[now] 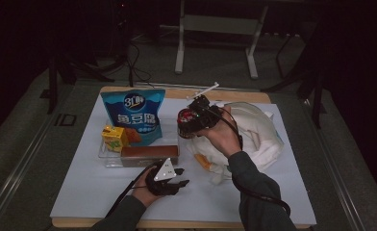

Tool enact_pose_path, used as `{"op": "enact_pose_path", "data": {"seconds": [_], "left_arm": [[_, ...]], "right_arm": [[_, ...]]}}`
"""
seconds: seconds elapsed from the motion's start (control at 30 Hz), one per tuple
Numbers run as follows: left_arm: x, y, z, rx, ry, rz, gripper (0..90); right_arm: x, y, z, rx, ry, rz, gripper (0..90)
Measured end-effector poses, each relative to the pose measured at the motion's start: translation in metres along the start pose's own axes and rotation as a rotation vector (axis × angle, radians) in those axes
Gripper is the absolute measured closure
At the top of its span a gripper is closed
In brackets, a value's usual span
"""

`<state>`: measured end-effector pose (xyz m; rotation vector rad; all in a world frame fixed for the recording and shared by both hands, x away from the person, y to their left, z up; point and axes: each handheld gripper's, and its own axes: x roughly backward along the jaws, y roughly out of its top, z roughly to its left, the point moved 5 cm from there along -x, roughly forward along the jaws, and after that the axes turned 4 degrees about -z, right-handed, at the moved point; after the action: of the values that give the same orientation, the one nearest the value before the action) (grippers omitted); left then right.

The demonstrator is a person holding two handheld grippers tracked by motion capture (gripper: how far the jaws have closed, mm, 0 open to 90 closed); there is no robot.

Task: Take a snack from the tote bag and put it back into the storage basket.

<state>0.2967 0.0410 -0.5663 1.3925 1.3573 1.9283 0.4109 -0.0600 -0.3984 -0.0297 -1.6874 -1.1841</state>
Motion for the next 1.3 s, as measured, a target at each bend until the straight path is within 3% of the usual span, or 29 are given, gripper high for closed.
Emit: {"op": "enact_pose_path", "data": {"seconds": [1.3], "left_arm": [[0.0,0.0,0.0,-0.002,0.0,0.001,54.2]], "right_arm": [[-0.022,0.013,0.021,-0.029,-0.004,0.007,25.7]]}}
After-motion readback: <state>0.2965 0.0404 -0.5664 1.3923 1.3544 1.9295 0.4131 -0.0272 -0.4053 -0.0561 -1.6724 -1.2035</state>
